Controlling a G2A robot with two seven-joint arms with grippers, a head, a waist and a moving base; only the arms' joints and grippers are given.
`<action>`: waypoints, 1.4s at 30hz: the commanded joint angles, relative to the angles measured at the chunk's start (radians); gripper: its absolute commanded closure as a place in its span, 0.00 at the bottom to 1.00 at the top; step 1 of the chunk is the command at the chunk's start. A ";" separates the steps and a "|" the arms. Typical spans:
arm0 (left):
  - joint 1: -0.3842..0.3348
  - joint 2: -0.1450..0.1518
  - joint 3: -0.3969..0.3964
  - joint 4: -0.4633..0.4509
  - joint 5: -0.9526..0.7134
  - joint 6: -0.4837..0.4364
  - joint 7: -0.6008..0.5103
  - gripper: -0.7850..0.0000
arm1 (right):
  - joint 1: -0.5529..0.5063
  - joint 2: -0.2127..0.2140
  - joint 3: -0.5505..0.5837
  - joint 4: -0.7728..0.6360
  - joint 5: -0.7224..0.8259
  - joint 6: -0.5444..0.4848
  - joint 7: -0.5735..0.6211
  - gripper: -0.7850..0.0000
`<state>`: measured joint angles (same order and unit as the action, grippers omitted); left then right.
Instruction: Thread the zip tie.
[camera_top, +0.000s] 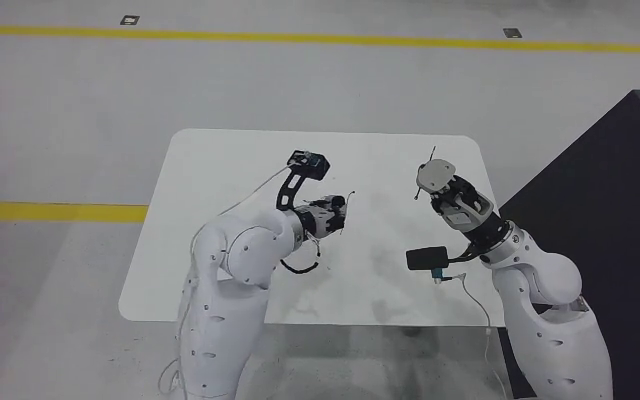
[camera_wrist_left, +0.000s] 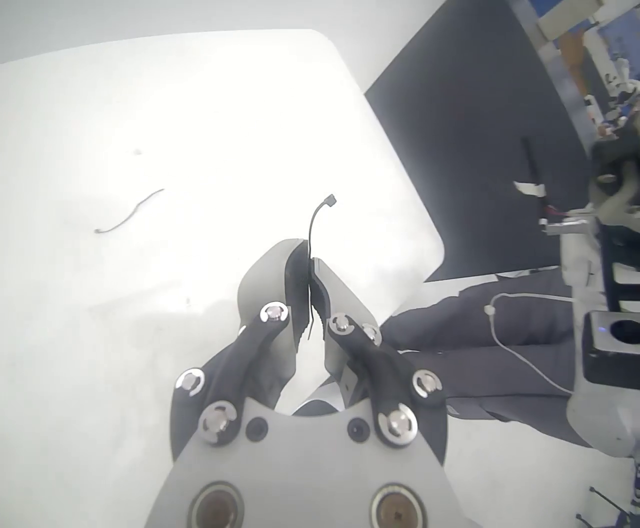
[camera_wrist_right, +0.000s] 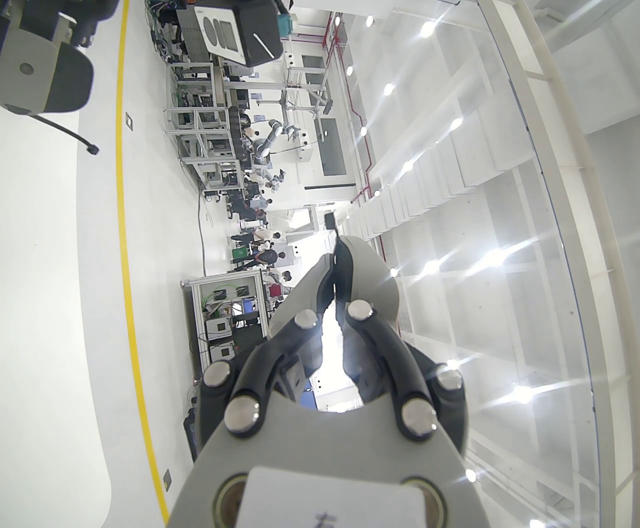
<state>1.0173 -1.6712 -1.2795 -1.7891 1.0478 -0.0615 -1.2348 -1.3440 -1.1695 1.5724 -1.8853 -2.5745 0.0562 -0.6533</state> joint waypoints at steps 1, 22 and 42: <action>0.016 0.000 -0.003 -0.013 -0.063 -0.008 0.060 1.00 | -0.002 -0.002 -0.008 0.018 0.044 -0.047 0.055 1.00; 0.020 0.026 -0.104 0.073 -0.601 -0.236 0.225 1.00 | 0.126 0.018 -0.051 0.159 0.187 -0.487 0.031 1.00; 0.026 0.033 -0.078 0.059 -0.641 -0.278 0.234 1.00 | 0.144 0.034 -0.094 0.165 0.122 -0.629 -0.021 1.00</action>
<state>1.0486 -1.6410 -1.3625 -1.7189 0.4040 -0.3131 -1.0050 -1.2099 -1.1401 1.4845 -1.7267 -2.4382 -0.5243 -0.6582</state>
